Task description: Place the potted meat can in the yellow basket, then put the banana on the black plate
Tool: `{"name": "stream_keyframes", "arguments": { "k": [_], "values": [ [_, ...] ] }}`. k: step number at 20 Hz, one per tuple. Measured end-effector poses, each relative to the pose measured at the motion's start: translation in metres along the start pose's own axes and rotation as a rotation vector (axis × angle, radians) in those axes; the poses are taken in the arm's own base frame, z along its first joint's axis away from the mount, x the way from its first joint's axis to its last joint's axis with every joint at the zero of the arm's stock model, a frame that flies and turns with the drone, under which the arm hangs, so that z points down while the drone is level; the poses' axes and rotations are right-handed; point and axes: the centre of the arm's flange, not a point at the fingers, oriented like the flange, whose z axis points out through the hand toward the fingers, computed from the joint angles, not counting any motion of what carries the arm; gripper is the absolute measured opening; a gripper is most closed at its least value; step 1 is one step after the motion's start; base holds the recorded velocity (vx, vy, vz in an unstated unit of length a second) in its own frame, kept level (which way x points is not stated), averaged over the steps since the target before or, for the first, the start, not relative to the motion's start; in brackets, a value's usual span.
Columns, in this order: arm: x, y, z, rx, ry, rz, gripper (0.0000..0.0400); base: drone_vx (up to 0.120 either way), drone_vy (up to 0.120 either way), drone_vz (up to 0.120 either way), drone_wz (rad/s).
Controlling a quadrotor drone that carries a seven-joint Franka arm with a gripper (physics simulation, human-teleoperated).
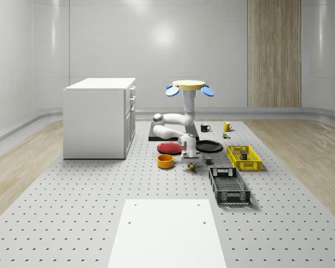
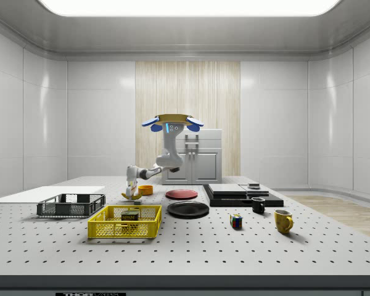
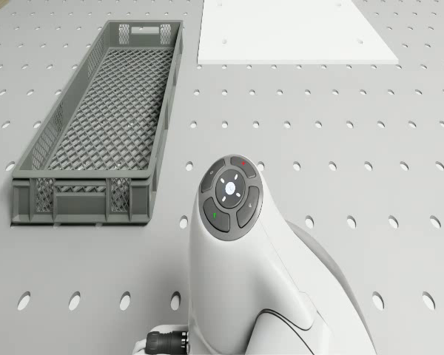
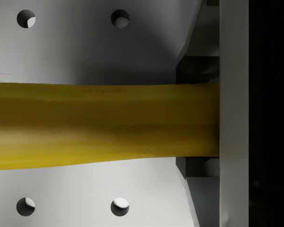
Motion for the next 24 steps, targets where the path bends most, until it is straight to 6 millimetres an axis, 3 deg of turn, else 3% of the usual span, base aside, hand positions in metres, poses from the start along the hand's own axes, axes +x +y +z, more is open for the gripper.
{"name": "stream_keyframes", "arguments": {
  "k": [5,14,17,24],
  "values": [
    [0.000,0.000,-0.011,-0.001,0.003,0.033,0.0190,0.000,0.000,0.008,0.000],
    [0.000,0.000,-0.034,-0.002,0.005,0.053,0.0193,0.000,0.000,0.120,0.000],
    [0.000,0.000,-0.037,-0.002,0.005,0.053,0.0193,-0.093,0.120,0.120,0.000],
    [0.000,0.000,-0.039,-0.002,0.005,0.055,0.0193,-0.120,0.120,0.000,0.000]
  ]
}}
